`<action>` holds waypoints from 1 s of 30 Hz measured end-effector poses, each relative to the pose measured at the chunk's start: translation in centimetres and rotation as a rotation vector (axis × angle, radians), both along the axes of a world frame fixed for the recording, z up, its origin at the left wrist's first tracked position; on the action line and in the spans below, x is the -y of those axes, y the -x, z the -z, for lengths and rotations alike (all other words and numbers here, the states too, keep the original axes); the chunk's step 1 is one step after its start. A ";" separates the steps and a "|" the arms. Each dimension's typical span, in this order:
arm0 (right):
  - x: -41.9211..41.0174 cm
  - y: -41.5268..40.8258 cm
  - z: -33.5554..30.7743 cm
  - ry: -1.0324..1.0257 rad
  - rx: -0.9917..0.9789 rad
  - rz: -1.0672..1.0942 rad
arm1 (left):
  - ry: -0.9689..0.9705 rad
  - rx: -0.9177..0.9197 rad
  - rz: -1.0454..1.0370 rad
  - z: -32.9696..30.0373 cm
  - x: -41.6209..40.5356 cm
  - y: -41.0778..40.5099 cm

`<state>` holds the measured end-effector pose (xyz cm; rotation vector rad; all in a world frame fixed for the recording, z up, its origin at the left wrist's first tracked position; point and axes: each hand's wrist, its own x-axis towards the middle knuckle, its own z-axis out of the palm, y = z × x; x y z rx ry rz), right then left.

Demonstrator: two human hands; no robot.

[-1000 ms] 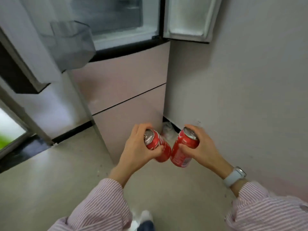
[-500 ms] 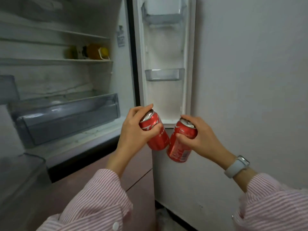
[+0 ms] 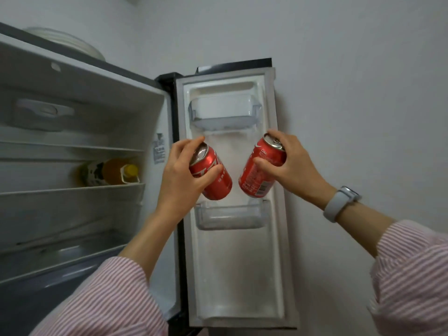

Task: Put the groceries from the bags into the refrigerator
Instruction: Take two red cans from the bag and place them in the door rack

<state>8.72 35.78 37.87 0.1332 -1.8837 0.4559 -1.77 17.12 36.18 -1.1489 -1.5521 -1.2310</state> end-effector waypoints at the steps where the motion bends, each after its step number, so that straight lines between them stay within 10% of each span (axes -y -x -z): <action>1: -0.9 1.1 -0.8 -0.028 0.035 0.004 | 0.011 -0.002 -0.013 -0.7 -1.0 1.1; 15: -4.3 9.1 -2.3 -0.277 0.462 0.056 | 0.438 0.104 -0.171 -1.7 -5.7 9.9; 30: -4.0 11.0 -1.2 -0.345 0.566 0.179 | 0.298 0.083 -0.127 0.6 -7.4 10.9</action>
